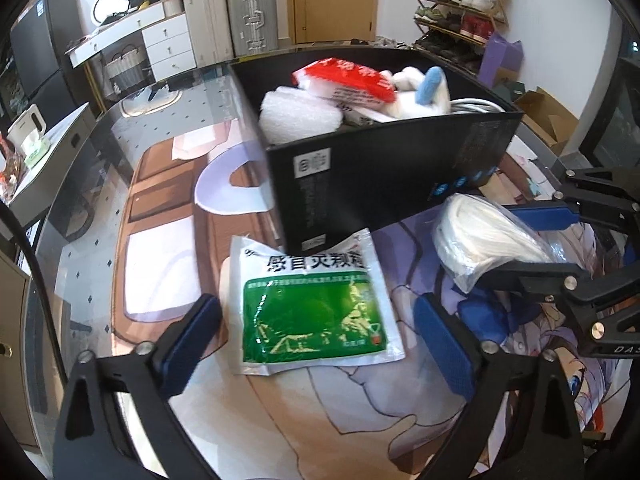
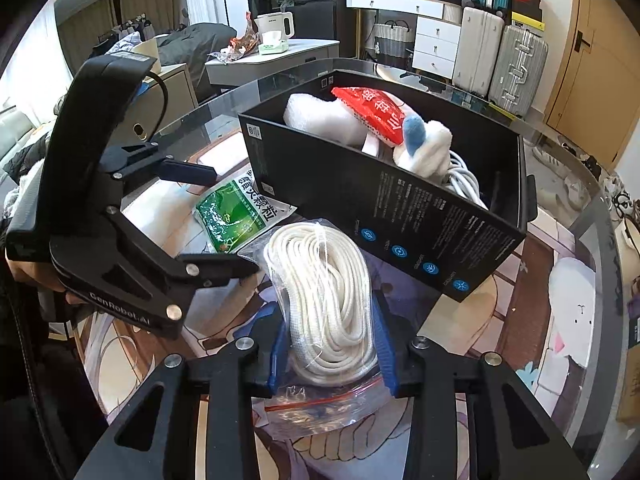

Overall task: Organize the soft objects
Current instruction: 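Grasp the green medicine packet with the left tool while right holds the rope bag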

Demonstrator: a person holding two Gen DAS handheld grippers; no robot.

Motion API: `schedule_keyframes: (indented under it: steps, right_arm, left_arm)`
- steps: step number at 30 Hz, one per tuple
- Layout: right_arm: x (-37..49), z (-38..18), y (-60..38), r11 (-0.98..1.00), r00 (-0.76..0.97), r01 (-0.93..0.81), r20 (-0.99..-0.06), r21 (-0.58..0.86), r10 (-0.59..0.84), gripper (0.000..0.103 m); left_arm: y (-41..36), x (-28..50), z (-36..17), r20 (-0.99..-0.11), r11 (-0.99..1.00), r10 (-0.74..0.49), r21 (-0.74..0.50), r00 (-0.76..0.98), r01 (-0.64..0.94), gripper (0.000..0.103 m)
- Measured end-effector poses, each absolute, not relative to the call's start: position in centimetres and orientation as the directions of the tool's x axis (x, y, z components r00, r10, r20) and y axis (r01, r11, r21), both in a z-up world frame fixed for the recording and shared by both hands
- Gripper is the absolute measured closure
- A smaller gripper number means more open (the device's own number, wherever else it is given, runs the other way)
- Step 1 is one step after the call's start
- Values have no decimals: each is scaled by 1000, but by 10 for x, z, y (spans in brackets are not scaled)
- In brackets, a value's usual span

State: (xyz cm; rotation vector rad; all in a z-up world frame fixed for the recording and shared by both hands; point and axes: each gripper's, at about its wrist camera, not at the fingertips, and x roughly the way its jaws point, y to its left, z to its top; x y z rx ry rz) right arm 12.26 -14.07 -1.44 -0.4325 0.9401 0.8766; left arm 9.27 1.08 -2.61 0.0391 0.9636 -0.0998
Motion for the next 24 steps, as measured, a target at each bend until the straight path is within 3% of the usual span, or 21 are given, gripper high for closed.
schedule_keyframes:
  steps: [6, 9, 14, 24]
  right_arm:
    - [118, -8, -145, 592, 300, -804, -830, 45, 471, 66]
    - [118, -4, -146, 594, 306, -803, -824, 46, 477, 66]
    - [119, 3, -150, 595, 310, -802, -816, 51, 488, 66]
    - [114, 24, -151, 587, 330, -808, -787, 50, 521, 66]
  left_arm:
    - [8, 87, -20, -800, 992, -83, -10, 594, 125, 44]
    - [14, 85, -18, -793, 992, -95, -25, 601, 124, 55]
    - [18, 80, -15, -782, 991, -111, -41, 614, 127, 60]
    - [26, 61, -4, -744, 992, -125, -74, 656, 104, 61]
